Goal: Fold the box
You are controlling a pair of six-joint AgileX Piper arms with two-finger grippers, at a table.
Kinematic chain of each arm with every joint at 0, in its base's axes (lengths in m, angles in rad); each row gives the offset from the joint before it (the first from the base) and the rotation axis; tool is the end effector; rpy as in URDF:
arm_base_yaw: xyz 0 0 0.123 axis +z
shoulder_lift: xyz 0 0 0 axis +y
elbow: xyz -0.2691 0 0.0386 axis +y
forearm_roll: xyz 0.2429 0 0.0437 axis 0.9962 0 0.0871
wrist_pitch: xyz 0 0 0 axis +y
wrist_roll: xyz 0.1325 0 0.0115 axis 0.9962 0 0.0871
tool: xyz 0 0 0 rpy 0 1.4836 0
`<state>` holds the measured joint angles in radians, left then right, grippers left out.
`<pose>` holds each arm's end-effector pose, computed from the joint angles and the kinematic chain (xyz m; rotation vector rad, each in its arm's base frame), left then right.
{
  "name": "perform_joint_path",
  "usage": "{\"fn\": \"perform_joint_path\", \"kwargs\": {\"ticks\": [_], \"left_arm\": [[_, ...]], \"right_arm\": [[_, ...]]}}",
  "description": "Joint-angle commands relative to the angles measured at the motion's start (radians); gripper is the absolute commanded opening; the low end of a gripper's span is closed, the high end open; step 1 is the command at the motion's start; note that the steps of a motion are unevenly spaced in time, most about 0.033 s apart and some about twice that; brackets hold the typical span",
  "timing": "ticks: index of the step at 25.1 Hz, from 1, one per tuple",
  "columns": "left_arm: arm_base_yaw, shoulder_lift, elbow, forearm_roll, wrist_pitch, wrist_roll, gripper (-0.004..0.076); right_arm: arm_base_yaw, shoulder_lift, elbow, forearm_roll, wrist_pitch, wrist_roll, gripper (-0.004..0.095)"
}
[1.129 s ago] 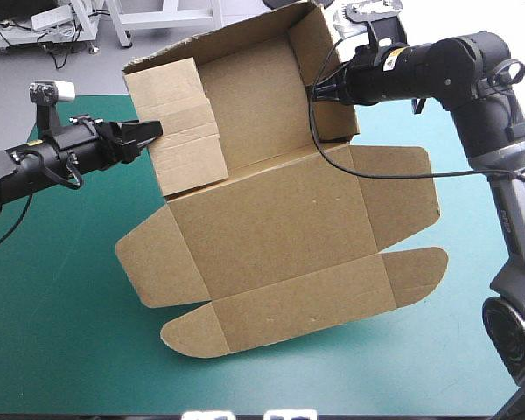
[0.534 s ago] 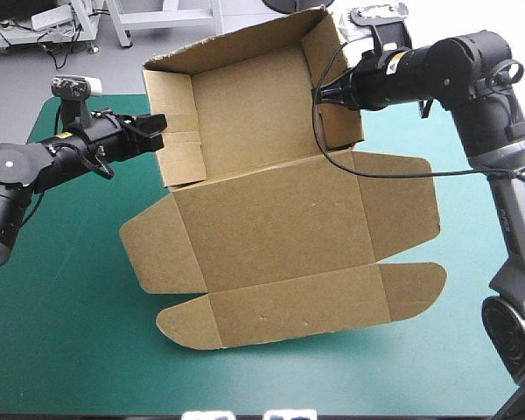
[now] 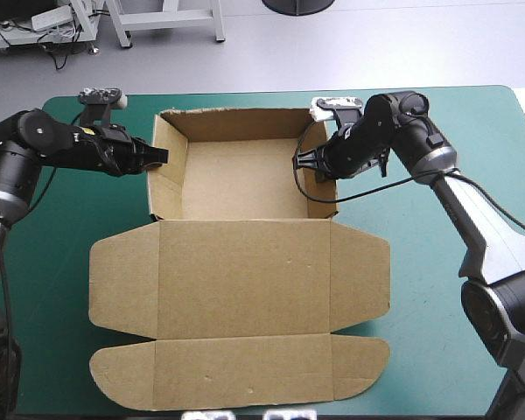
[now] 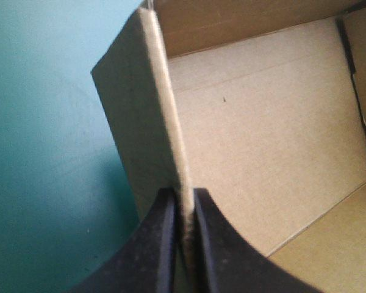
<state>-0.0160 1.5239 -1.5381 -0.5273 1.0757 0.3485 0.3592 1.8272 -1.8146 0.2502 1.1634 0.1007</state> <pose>0.3402 -0.0644 0.3465 0.3076 2.4072 -0.5385 0.3735 0.1725 0.3001 -0.2895 2.6747 0.4851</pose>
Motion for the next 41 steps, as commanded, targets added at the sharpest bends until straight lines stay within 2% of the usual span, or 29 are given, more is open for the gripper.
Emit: {"fn": "perform_joint_path", "kwargs": {"ticks": [1,5,8,15,25,28,34,36,41], "left_arm": [[0.003,0.053,-0.04,0.0,-0.002,-0.04,-0.001],[-0.052,0.133,-0.04,0.074,-0.008,-0.063,-0.001],[-0.159,0.19,-0.04,0.213,-0.021,-0.122,-0.001],[-0.235,0.229,-0.04,0.235,-0.118,-0.169,-0.001],[-0.235,0.285,-0.042,0.265,-0.03,-0.185,0.0004],[-0.235,0.315,-0.06,0.265,0.033,-0.185,0.0069],[-0.235,0.362,-0.112,0.257,0.114,-0.189,0.033],[-0.235,0.362,-0.128,0.257,0.098,-0.201,0.037],[-0.235,0.362,-0.212,0.257,0.095,-0.207,0.0371]], "right_arm": [[-0.011,0.008,0.032,-0.073,-0.049,-0.022,0.0002],[-0.011,0.095,0.032,-0.038,-0.089,-0.041,0.0],[-0.011,0.126,0.032,0.009,-0.114,-0.062,0.0],[-0.011,0.126,0.03,0.016,-0.119,-0.093,0.0],[-0.011,0.126,0.03,-0.004,-0.123,-0.147,0.002],[-0.011,0.126,0.03,-0.025,-0.123,-0.156,0.0093],[-0.011,0.126,0.03,-0.029,-0.13,-0.189,0.0367],[-0.011,0.124,0.03,-0.029,-0.138,-0.189,0.0407],[-0.011,0.114,0.012,-0.078,-0.159,-0.196,0.0438]]}}
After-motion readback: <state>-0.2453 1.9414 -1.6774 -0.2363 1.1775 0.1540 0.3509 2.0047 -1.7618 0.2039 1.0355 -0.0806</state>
